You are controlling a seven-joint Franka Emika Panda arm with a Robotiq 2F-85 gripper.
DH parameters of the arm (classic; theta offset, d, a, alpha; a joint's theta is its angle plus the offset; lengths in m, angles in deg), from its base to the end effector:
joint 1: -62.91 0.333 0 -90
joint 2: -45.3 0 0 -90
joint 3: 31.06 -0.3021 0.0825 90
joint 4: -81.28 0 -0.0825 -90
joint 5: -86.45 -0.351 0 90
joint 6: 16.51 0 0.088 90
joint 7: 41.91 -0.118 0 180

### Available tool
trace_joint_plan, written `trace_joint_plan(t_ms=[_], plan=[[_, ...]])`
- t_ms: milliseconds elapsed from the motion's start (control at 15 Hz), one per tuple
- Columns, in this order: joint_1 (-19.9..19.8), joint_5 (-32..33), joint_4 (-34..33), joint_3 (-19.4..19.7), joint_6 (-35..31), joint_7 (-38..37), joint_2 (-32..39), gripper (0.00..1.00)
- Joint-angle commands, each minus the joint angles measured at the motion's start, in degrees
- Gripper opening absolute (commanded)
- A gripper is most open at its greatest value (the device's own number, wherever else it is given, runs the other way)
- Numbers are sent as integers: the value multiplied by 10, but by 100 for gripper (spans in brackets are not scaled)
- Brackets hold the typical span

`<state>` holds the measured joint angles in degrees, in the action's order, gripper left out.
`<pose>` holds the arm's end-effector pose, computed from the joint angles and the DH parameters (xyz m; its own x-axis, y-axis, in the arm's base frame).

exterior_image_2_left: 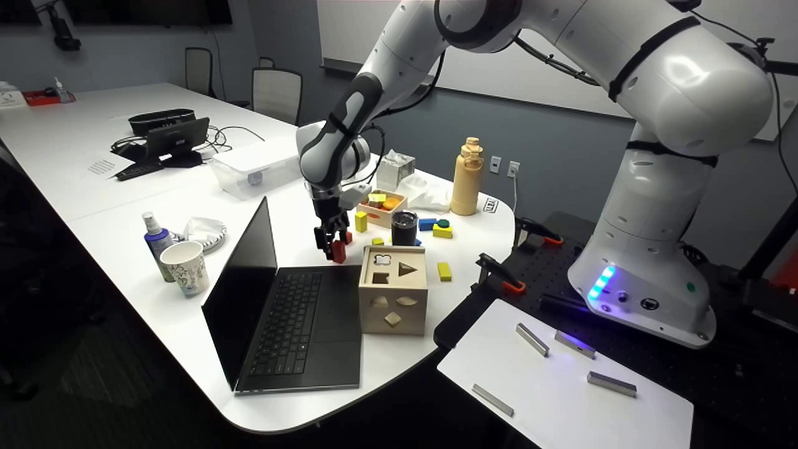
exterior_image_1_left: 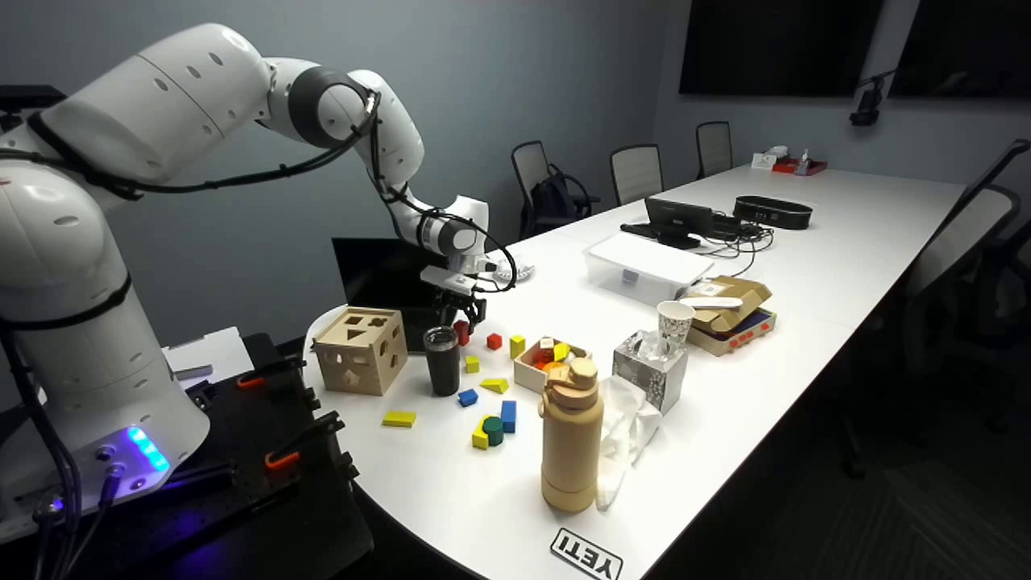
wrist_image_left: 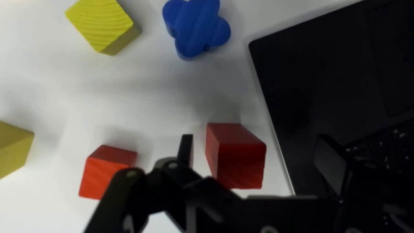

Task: Put the red block into the shape sorting box

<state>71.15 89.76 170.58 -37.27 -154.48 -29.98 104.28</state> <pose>0.6046 0.1501 0.0338 0.8806 0.4476 -0.1557 0.4374 -0.8941 -0.0965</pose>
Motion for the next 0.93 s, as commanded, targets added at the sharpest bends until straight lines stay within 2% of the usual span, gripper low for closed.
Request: trace_joint_plan(t_ms=[0,67,133,200,733,867], plan=[[9,9,-27,4,15,-22,10,100],[10,10,-30,5,18,-22,11,94],[10,10,-33,5,20,-21,12,72],[10,11,-35,5,22,-20,12,71],[7,10,-58,2,61,-12,14,8],[9,13,-57,4,74,-13,3,8]])
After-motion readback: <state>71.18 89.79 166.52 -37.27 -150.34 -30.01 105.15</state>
